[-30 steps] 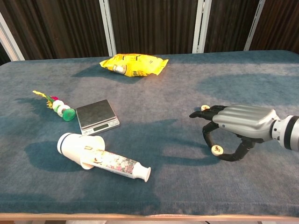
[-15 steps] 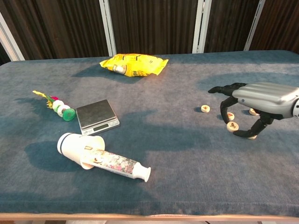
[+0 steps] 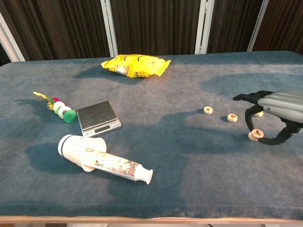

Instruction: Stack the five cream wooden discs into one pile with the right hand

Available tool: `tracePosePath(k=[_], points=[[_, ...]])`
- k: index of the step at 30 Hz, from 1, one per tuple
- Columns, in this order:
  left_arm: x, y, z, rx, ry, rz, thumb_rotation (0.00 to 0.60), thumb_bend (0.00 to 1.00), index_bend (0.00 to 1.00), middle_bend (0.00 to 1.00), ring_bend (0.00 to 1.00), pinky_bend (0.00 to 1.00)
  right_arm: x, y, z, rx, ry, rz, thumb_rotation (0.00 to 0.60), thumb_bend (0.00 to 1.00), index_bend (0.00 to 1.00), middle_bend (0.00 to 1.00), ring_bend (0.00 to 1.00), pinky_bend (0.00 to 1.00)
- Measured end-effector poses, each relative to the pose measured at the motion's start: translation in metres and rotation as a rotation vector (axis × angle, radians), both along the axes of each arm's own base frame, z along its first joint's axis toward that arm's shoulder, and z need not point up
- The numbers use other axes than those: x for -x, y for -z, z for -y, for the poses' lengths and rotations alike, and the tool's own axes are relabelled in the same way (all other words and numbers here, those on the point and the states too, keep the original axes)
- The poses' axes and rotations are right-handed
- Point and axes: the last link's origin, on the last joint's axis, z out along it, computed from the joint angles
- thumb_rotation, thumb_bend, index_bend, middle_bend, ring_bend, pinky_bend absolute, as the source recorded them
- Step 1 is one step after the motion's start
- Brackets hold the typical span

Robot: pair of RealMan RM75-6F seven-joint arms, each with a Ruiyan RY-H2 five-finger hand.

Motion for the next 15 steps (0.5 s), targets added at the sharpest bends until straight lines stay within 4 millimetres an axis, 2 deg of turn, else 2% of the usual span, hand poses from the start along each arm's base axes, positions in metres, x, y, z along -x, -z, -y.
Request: tracePosePath(k=[15], points=[[-0.0003,-0.0014,0.0003,-0.003,0.001,0.006,0.6,0.5,0.0,0.0,0.0,0.0,0.0009,-0.0009,0.0072,0.002,0.01,-0.001,0.6,0.47,0.69,0.07,0.0,0.0]])
